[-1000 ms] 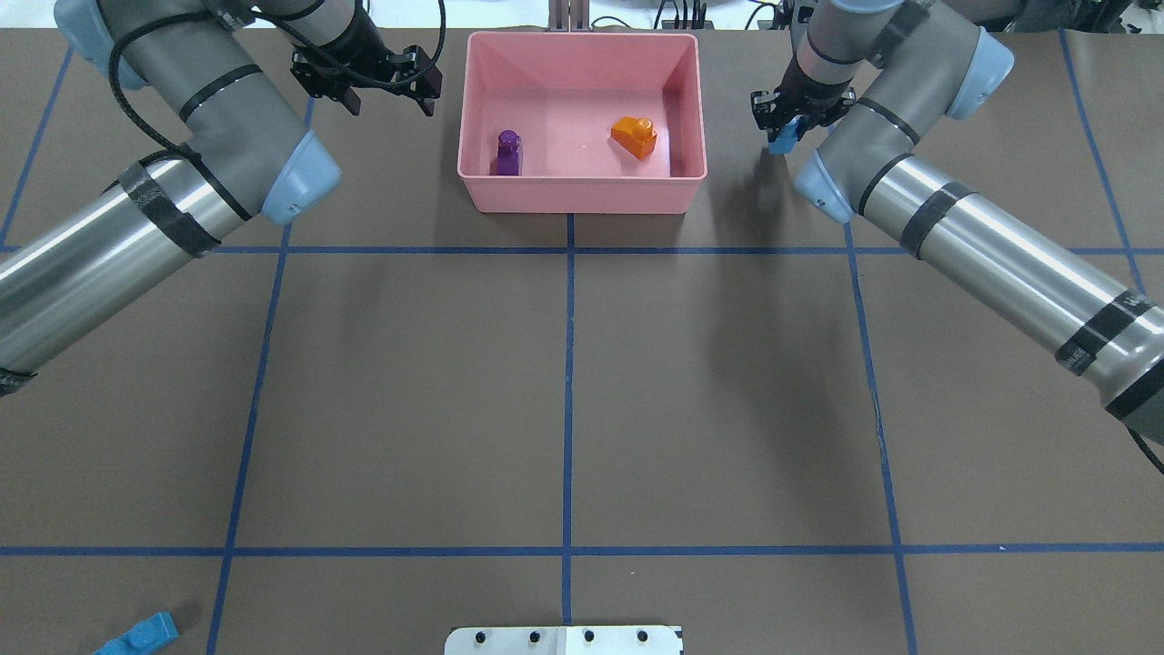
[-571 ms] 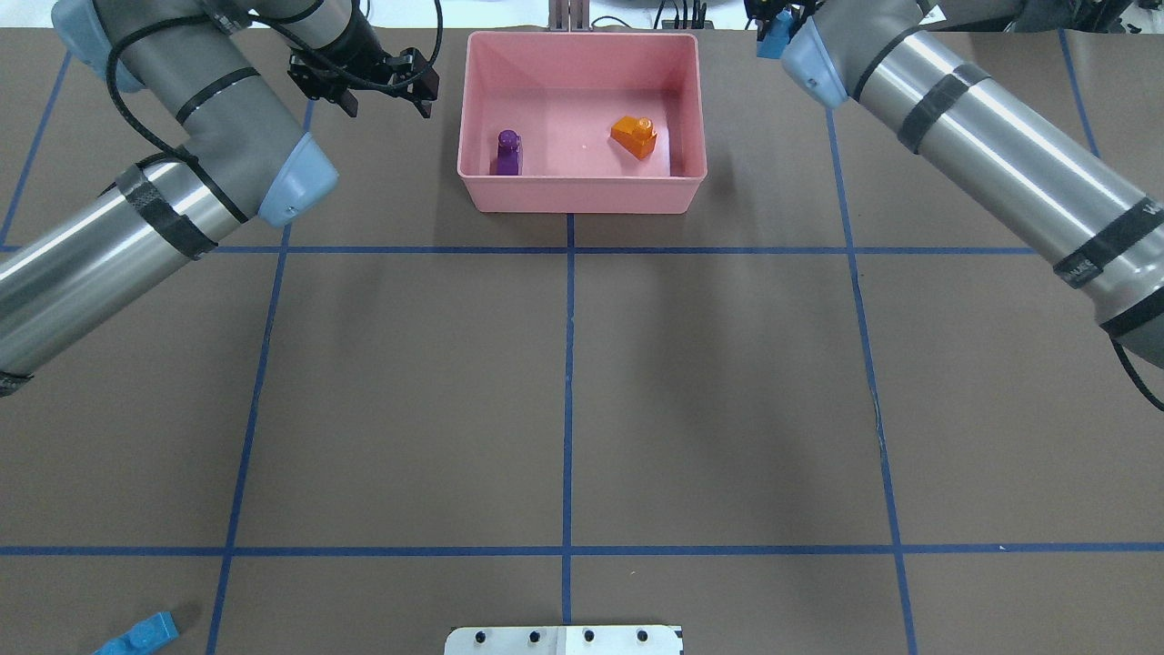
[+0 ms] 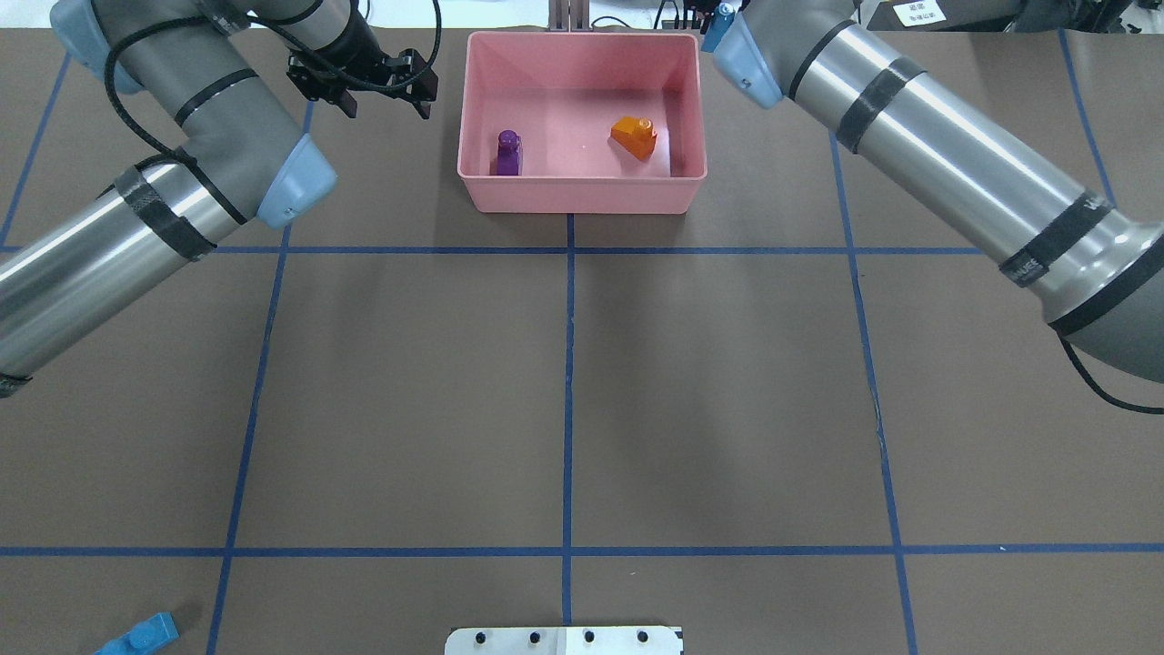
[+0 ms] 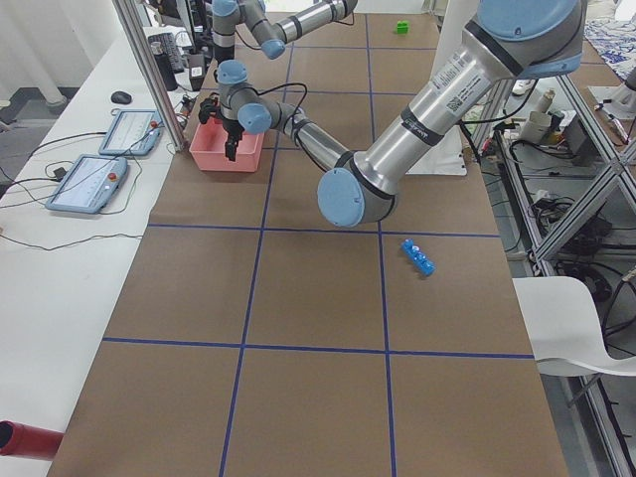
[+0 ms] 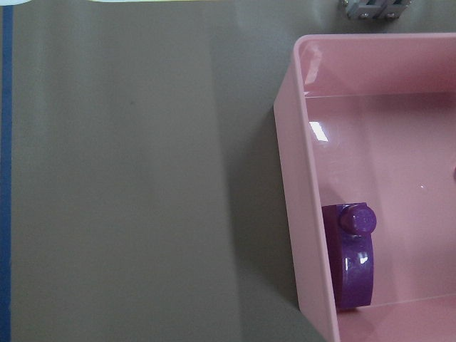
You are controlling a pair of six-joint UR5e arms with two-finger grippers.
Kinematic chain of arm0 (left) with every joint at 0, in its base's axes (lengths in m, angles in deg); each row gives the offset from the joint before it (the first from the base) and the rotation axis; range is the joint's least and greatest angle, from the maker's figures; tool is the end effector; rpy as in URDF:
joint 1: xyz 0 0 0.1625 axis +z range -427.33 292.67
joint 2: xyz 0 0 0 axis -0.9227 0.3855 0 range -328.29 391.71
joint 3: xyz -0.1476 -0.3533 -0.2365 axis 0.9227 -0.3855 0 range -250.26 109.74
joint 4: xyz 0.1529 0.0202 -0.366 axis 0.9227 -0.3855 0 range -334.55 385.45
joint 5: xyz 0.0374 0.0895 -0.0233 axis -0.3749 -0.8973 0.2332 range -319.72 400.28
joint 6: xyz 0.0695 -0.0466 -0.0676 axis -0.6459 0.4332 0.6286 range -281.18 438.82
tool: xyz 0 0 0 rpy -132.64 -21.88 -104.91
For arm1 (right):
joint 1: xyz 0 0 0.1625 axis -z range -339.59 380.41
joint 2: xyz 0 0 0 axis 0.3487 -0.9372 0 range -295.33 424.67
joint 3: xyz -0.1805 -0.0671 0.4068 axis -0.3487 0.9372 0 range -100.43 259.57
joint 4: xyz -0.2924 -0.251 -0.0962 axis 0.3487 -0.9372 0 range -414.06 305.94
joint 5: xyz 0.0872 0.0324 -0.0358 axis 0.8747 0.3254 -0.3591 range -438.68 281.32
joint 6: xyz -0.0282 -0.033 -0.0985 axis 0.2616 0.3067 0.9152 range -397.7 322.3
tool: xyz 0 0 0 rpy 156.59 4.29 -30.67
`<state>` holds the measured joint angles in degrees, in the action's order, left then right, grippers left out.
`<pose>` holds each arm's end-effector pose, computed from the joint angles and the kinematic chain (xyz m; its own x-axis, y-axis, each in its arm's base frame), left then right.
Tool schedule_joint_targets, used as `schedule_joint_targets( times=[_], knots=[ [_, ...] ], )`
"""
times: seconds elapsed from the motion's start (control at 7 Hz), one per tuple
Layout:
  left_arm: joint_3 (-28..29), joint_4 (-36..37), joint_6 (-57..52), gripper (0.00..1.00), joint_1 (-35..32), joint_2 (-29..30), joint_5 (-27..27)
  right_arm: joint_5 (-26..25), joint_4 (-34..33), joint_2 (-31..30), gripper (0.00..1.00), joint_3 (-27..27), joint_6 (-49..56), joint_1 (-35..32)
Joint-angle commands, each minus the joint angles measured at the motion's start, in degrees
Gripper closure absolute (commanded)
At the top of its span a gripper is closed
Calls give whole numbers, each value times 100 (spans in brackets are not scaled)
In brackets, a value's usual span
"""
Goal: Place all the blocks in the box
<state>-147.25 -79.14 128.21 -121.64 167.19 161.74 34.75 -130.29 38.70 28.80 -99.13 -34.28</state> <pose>0.3875 -0.6718 0.2666 0.6074 0.1058 -0.7873 0.0981 0.9735 0.2066 -0.4370 -0.7734 0.2177 0.6864 0.2099 0.6963 -0.3155 0.9486 0.0250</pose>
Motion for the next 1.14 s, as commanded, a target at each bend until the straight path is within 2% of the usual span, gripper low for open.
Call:
schedule_joint_targets(
  times=[0.0, 0.29, 0.43, 0.57, 0.86, 1.0],
  knots=[
    [-192, 26, 52, 0, 0, -144, 35, -67, -32, 22, 2, 75, -19, 20],
    [-332, 35, 524, 0, 9, -232, 53, 2, -93, 22, 2, 23, 16, -85],
    [-717, 61, 510, 0, 0, -468, 44, 177, -94, 5, 1, -4, 34, -164],
    [-1330, 62, 397, 0, 26, -1096, 44, 318, -181, -56, 1, -204, 51, -252],
    [-2595, 62, -33, 0, 70, -2459, 53, 433, -1405, -503, 1, -1438, 698, -392],
    [-3080, 53, -462, 0, 79, -3144, 53, 460, -2064, -931, 1, -2298, 1085, -471]
  ],
)
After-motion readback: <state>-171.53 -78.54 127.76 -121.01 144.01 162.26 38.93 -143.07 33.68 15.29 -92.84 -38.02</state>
